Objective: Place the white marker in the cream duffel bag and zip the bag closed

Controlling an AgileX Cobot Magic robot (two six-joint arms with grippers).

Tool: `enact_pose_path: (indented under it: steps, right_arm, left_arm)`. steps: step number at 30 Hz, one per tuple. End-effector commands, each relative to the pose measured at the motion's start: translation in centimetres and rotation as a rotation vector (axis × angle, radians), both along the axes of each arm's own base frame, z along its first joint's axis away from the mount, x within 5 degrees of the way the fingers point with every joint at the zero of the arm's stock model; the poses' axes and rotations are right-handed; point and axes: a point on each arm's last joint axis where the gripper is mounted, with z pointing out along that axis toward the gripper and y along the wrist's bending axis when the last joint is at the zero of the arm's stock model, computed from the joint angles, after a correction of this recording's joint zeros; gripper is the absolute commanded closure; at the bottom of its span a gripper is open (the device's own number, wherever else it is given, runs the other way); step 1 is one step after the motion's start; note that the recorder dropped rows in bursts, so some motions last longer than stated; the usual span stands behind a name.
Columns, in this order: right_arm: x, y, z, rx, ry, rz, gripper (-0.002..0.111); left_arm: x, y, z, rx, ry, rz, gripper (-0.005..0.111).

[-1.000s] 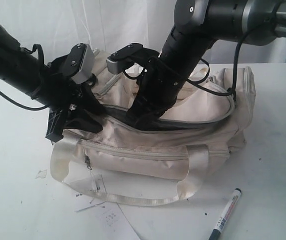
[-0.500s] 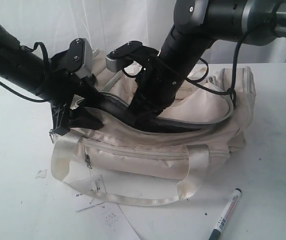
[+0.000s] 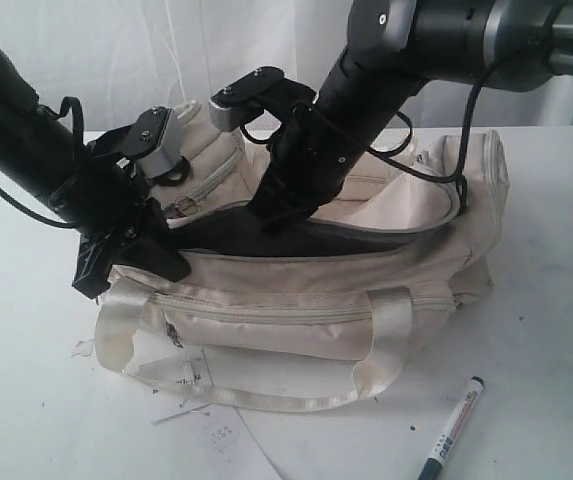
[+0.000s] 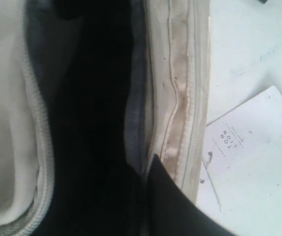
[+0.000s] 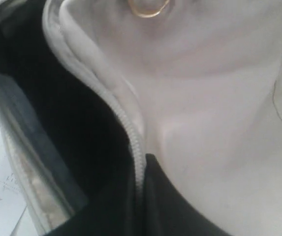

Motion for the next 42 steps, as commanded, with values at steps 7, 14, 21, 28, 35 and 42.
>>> enact_pose_path:
  steps: [7,14,21,28,35,42]
  right_arm:
    - [3.8,0.1,1.1,0.077,-0.414,-0.1,0.108]
    - [6.0,-1.6,0.9,0.09,-0.519,-0.173,0.108]
    - [8.1,-5.9,1.0,0.063,-0.526,-0.278,0.108]
    - [9.7,-8.6,1.6,0.083,-0.617,-0.366,0.108]
    - [12.5,-9.7,-0.1,0.129,-0.804,-0.459,0.108]
    - [14.3,-9.6,-3.5,0.145,-0.898,-0.5,0.108]
  left_arm:
    - [-0.7,0.0,-0.1,0.02,0.099,0.039,0.107]
    - [-0.7,0.1,-0.2,0.023,0.101,0.04,0.107]
    - [-0.7,0.1,-0.2,0.025,0.101,0.039,0.107]
    - [-0.7,0.1,-0.2,0.025,0.099,0.041,0.107]
    - [-0.7,0.1,-0.2,0.025,0.109,0.057,0.107]
    - [-0.6,0.1,-0.2,0.025,0.103,0.061,0.107]
